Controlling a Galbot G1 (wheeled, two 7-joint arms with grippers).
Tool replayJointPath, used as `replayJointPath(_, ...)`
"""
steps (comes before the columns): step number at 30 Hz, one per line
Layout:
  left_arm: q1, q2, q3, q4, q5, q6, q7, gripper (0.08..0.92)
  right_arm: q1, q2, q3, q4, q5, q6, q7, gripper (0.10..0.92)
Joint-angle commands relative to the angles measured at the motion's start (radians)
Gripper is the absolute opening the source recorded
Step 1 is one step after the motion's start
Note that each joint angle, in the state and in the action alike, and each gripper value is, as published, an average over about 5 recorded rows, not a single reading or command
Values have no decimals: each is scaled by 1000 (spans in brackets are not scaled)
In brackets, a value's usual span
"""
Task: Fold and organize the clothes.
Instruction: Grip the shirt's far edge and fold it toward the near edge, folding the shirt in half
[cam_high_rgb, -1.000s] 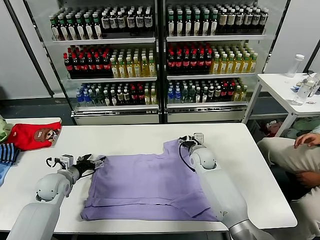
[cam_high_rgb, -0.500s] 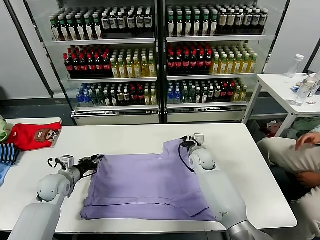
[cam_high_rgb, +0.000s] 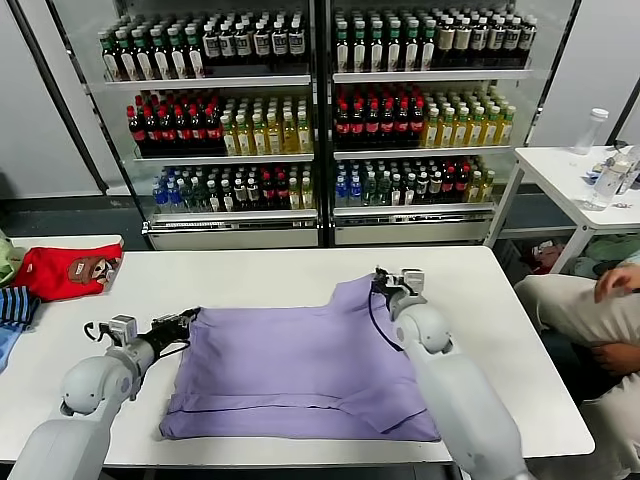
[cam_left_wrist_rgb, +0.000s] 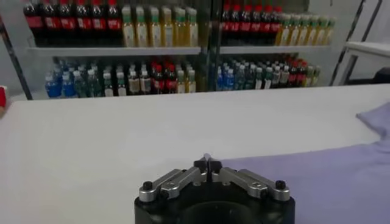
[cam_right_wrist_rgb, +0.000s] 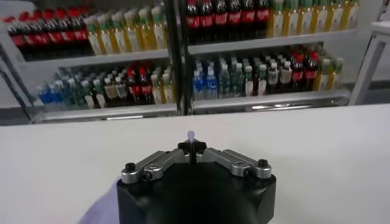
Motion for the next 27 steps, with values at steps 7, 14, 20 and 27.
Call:
replayJointPath(7, 316, -13, -162, -220, -54, -86, 1, 85, -370, -126, 99, 409, 18, -10, -9, 115)
replayJointPath(14, 363, -37, -181, -254, -31, -104, -1, 85, -470, -159, 135, 497, -17, 5, -22, 115)
replayJointPath(20, 382, -35, -183, -270, -30, -111, -4, 85, -502, -168, 149, 521, -37, 18, -23, 115)
replayJointPath(27, 430, -34, -189, -312, -28, -110, -3, 85, -551, -178, 163, 553, -47, 23, -22, 115)
